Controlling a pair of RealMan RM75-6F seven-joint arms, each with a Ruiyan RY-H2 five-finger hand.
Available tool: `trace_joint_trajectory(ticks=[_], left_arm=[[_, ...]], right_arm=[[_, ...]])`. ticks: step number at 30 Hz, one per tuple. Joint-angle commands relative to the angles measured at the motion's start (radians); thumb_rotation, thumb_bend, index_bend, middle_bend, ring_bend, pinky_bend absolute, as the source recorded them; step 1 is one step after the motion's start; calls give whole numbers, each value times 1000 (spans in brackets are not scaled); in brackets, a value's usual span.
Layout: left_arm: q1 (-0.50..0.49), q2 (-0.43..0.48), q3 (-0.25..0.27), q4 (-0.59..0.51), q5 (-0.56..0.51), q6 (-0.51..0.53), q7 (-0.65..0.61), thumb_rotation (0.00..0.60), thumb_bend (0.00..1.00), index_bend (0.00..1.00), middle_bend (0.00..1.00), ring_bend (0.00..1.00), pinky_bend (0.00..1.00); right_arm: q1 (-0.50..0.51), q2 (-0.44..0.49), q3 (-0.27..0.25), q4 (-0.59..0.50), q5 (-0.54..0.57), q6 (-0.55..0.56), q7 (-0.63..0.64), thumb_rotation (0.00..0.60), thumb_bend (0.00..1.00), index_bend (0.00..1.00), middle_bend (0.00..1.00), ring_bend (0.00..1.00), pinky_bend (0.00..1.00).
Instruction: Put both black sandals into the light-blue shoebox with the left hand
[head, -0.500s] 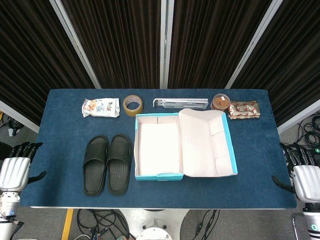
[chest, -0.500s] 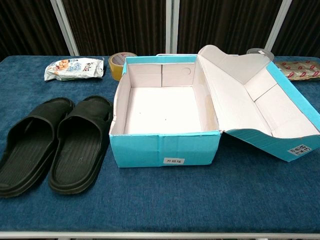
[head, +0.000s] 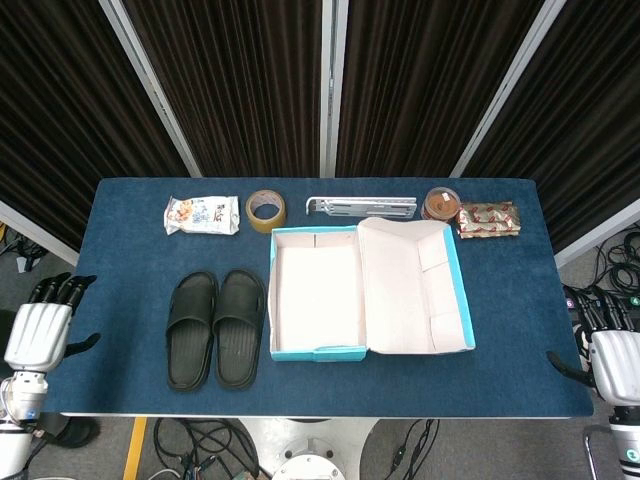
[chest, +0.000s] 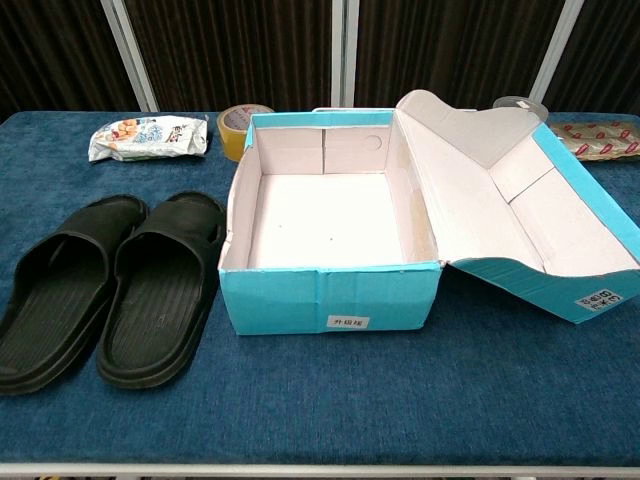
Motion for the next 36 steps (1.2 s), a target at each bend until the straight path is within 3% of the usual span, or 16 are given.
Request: trace_joint_trajectory(ticks=[1, 7, 10, 15, 19, 28, 36], left_arm=[[-74, 27, -26, -18, 37, -74, -52, 600, 94, 178, 198, 235, 246], [-247, 13, -89, -18, 31, -268, -137, 600, 94, 181, 198, 549, 642], [-339, -22, -116, 5, -33, -413, -191, 600, 95, 182, 198, 643, 722], [-452, -66, -114, -5, -145, -608, -114, 600, 94, 174, 188, 664, 757], [-515, -108, -105, -10, -265, -713, -51, 600, 94, 140, 119, 663, 772], [-604, -176, -82, 7, -479, -786, 15, 600, 93, 127, 95, 663, 782], [-656, -195, -62, 19, -624, -853, -19, 600, 91, 126, 95, 665, 791]], right_arm=[[4, 7, 3, -2, -10, 5, -8, 600, 64, 76, 164, 20, 84], [11, 27, 9, -19, -31, 15, -29, 600, 63, 76, 164, 20, 84], [15, 32, 9, -26, -37, 14, -36, 600, 63, 76, 164, 20, 84], [12, 36, 8, -32, -29, 13, -42, 600, 63, 76, 164, 21, 84], [10, 30, 7, -24, -14, 6, -34, 600, 63, 77, 164, 23, 84], [14, 22, 6, -5, 4, -17, -13, 600, 64, 76, 164, 24, 84], [18, 19, 2, 16, 13, -34, 17, 600, 65, 76, 164, 24, 84]])
